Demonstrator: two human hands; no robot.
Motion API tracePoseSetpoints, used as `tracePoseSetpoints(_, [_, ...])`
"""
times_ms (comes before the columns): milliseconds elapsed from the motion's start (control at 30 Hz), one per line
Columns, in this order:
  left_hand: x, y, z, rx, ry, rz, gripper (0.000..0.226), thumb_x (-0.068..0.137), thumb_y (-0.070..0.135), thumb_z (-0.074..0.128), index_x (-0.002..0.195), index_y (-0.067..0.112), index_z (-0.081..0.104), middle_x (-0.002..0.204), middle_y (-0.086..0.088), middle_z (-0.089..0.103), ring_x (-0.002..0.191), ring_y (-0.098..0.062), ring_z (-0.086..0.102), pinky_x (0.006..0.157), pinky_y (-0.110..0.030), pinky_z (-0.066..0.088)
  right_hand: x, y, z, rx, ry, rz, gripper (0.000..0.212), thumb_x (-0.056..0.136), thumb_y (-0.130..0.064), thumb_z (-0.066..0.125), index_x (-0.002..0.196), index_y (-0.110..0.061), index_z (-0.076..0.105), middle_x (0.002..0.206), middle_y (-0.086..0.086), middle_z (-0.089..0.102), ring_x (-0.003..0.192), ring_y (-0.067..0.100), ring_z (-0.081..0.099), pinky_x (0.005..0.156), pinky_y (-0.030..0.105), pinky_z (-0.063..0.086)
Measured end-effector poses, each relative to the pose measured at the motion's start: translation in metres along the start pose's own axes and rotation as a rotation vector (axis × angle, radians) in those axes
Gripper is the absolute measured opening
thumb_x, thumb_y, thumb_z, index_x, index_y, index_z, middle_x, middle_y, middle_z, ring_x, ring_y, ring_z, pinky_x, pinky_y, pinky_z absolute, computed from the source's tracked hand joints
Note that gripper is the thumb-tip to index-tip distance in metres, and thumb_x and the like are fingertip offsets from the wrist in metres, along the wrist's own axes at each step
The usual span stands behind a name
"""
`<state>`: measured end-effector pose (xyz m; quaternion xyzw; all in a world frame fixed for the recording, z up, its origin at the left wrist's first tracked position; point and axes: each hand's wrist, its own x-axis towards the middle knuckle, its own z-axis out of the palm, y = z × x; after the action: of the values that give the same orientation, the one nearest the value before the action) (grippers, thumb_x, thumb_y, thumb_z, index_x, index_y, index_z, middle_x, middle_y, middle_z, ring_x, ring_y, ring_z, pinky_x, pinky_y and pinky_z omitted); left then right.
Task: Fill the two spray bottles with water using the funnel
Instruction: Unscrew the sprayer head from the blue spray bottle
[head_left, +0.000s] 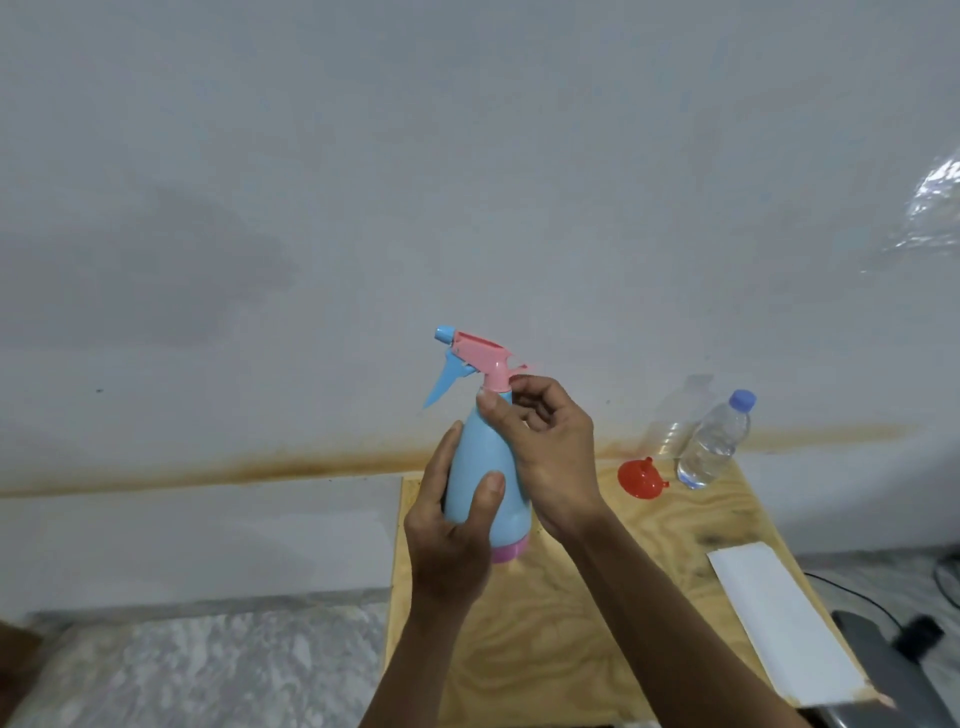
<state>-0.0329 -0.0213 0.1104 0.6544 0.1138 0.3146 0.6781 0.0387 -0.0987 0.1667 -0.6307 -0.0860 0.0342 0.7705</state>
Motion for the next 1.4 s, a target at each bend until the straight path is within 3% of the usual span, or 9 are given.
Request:
tracePoseSetpoints(167, [0.002, 0.000, -0.011, -0.008, 0.024, -0.029, 0.058, 0.075, 0.049, 0.066, 0.131, 0.040, 0.054, 0.126, 0.024, 0.064, 0.115, -0.003, 0.064, 0.083, -0.023, 0.058, -0.005, 0.001, 0.010, -0.040, -0.040, -0.017, 0.021, 0.091, -0.035, 0.070, 0.109, -0.025, 0.072, 0.102, -0.003, 0.076, 0.102, 0.020, 0.070, 0.094, 0.051, 0.055])
tracePoseSetpoints(300, [0.002, 0.005, -0.017, 0.012, 0.023, -0.002, 0.054, 0.081, 0.046, 0.065, 0.133, 0.039, 0.052, 0.127, 0.027, 0.062, 0.117, -0.003, 0.063, 0.084, -0.020, 0.057, -0.011, 0.003, 0.018, 0.007, 0.002, -0.017, 0.027, 0.082, -0.035, 0.080, 0.105, -0.026, 0.069, 0.103, 0.000, 0.075, 0.102, 0.021, 0.071, 0.089, 0.048, 0.059])
tracePoseSetpoints(467, [0.004, 0.006, -0.023, 0.012, 0.019, -0.004, 0.054, 0.082, 0.047, 0.065, 0.134, 0.042, 0.052, 0.135, 0.014, 0.061, 0.121, -0.013, 0.063, 0.090, -0.039, 0.060, -0.014, 0.001, 0.027, -0.055, -0.002, -0.067, 0.010, 0.094, -0.028, 0.067, 0.103, -0.031, 0.071, 0.099, -0.012, 0.074, 0.096, 0.005, 0.069, 0.075, 0.024, 0.058])
tracePoseSetpoints(567, [0.006, 0.008, -0.025, 0.019, 0.042, 0.014, 0.053, 0.083, 0.047, 0.065, 0.134, 0.042, 0.053, 0.138, 0.012, 0.060, 0.124, -0.016, 0.062, 0.093, -0.048, 0.058, -0.014, 0.001, 0.031, -0.038, 0.007, -0.071, 0.016, 0.095, -0.022, 0.066, 0.111, -0.026, 0.065, 0.102, -0.008, 0.072, 0.097, 0.008, 0.069, 0.072, 0.024, 0.060])
tracePoseSetpoints(667, [0.009, 0.008, -0.028, 0.013, 0.046, 0.011, 0.052, 0.084, 0.047, 0.065, 0.134, 0.044, 0.054, 0.139, 0.007, 0.060, 0.125, -0.020, 0.061, 0.094, -0.054, 0.056, -0.015, 0.000, 0.034, -0.024, 0.009, -0.097, 0.014, 0.091, -0.024, 0.071, 0.105, -0.024, 0.068, 0.102, -0.006, 0.073, 0.100, 0.015, 0.069, 0.073, 0.025, 0.059])
tracePoseSetpoints(900, [0.010, 0.012, -0.031, 0.021, 0.046, 0.037, 0.052, 0.084, 0.047, 0.065, 0.134, 0.040, 0.053, 0.138, 0.010, 0.061, 0.124, -0.016, 0.062, 0.094, -0.048, 0.058, -0.016, -0.004, 0.042, -0.052, -0.016, -0.093, 0.022, 0.098, -0.034, 0.059, 0.112, -0.023, 0.073, 0.106, -0.009, 0.074, 0.096, 0.006, 0.068, 0.075, 0.021, 0.055])
tracePoseSetpoints(1067, [0.010, 0.012, -0.031, 0.055, 0.047, 0.068, 0.048, 0.089, 0.040, 0.065, 0.136, 0.040, 0.052, 0.140, 0.012, 0.058, 0.128, -0.013, 0.058, 0.097, -0.047, 0.056, -0.016, -0.002, 0.046, -0.056, 0.026, -0.107, 0.019, 0.091, -0.037, 0.070, 0.107, -0.027, 0.069, 0.103, -0.011, 0.072, 0.101, 0.007, 0.066, 0.086, 0.031, 0.058])
tracePoseSetpoints(1200, [0.011, 0.012, -0.032, 0.041, 0.056, 0.046, 0.048, 0.089, 0.034, 0.064, 0.135, 0.038, 0.052, 0.139, 0.008, 0.059, 0.123, -0.015, 0.062, 0.092, -0.047, 0.059, -0.018, -0.002, 0.048, -0.108, 0.038, -0.110, 0.020, 0.096, -0.039, 0.062, 0.108, -0.027, 0.072, 0.106, -0.014, 0.071, 0.101, 0.006, 0.066, 0.087, 0.038, 0.059])
tracePoseSetpoints(1400, [0.012, 0.012, -0.034, 0.047, 0.068, 0.042, 0.053, 0.086, 0.047, 0.066, 0.136, 0.040, 0.052, 0.139, 0.010, 0.059, 0.125, -0.014, 0.061, 0.093, -0.047, 0.058, -0.018, -0.005, 0.050, -0.099, 0.069, -0.167, 0.021, 0.095, -0.033, 0.064, 0.115, -0.026, 0.067, 0.102, -0.017, 0.070, 0.100, 0.000, 0.064, 0.079, 0.024, 0.057])
